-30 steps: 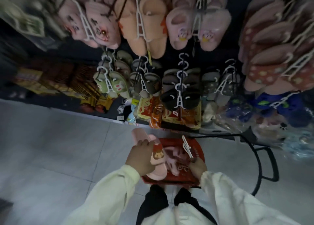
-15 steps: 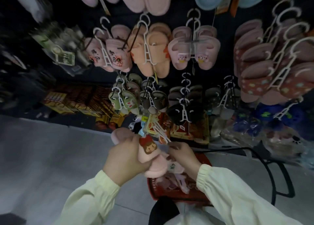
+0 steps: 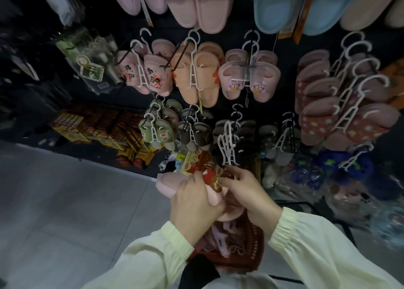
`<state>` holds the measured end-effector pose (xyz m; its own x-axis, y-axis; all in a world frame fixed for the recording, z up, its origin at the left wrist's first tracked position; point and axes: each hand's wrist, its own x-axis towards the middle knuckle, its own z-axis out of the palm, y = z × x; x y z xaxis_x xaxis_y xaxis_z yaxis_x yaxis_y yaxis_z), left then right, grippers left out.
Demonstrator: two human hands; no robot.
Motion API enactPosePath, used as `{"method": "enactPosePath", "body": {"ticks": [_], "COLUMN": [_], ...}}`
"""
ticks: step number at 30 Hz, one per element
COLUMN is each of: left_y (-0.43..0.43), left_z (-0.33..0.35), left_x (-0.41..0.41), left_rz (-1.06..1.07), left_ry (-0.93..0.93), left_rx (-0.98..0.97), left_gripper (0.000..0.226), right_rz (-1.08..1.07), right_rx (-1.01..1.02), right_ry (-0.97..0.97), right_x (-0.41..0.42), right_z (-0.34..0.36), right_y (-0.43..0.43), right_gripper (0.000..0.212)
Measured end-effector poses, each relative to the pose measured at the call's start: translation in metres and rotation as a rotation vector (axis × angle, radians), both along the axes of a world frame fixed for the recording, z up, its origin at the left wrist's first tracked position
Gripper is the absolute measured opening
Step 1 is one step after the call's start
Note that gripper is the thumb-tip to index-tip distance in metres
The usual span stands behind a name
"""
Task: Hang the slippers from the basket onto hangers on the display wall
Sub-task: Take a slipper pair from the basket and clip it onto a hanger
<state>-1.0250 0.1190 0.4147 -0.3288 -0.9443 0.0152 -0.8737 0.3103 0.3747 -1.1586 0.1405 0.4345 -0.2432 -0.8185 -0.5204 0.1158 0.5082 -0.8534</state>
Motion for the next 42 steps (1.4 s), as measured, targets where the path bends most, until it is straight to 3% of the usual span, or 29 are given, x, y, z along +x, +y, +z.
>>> {"method": "enactPosePath", "body": {"ticks": [3,5,8,12,18,23,32,42], "left_y": [0.007,0.012,0.022,0.025,-0.007,-0.030,-0.014,-0.016], "left_z": [-0.002,0.000,0.012,0.025,0.011,-0.030,-0.066,-0.078], "left_x": [-0.008,-0.011,-0.009,0.002,0.028,0.040,0.005,-0.023], "left_rz": [-0.016,-0.057,-0.090,-0.114,0.027,-0.037,-0.359,-0.423], "left_ry": [0.053,0.100,0.023,-0.085,-0.129,-0.173,-0.156,-0.271], "left_rx": [0.012,0.024,0.001,-0.052,-0.084,0.050,0.222,0.264], "left_gripper": [0.055,0.063,0.070,0.055,0.036,0.030,0.067,0.095], "right_rz": [-0.017,-0.039,-0.076,-0.030,0.042,0.098,0.186,0.215], "right_rx": [0.013,0.002,-0.010,-0.056,-0.089,-0.147,-0.294,-0.398], "right_ry": [-0.079,-0.059,-0.007,0.106,0.244,0.270,0.436,0.446], "right_x": [-0.005,-0.007,-0.016,-0.039,-0.068,-0.078,-0.082,-0.088], "right_z": [0.005,0.009,0.015,0.019,0.033,0.058,0.107,0.163], "right_y": [0.002,0.003,0.003,0.002,0.001,0.001,0.008,0.018], "right_gripper": [0.033,0.048,0.056,0.054,0.053,0.056,0.049,0.054]}}
